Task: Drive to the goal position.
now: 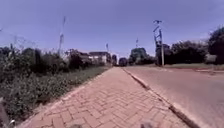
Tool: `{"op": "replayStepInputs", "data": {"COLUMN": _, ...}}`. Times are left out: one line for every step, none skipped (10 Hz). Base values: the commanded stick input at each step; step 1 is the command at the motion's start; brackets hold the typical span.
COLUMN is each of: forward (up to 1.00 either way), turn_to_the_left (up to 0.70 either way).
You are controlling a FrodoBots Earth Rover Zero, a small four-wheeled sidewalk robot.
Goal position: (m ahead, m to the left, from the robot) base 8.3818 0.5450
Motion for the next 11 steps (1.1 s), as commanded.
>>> {"op": "replayStepInputs", "data": {"forward": 0.85, "turn_to_the_left": 0.00}}
{"op": "replayStepInputs", "data": {"forward": 0.85, "turn_to_the_left": 0.00}}
{"op": "replayStepInputs", "data": {"forward": 0.85, "turn_to_the_left": 0.00}}
{"op": "replayStepInputs", "data": {"forward": 0.85, "turn_to_the_left": 0.00}}
{"op": "replayStepInputs", "data": {"forward": 0.85, "turn_to_the_left": 0.00}}
{"op": "replayStepInputs", "data": {"forward": 0.85, "turn_to_the_left": 0.00}}
{"op": "replayStepInputs", "data": {"forward": 0.85, "turn_to_the_left": 0.00}}
{"op": "replayStepInputs", "data": {"forward": 0.85, "turn_to_the_left": 0.00}}
{"op": "replayStepInputs", "data": {"forward": 0.85, "turn_to_the_left": 0.00}}
{"op": "replayStepInputs", "data": {"forward": 0.85, "turn_to_the_left": 0.00}}
{"op": "replayStepInputs", "data": {"forward": 0.85, "turn_to_the_left": 0.00}}
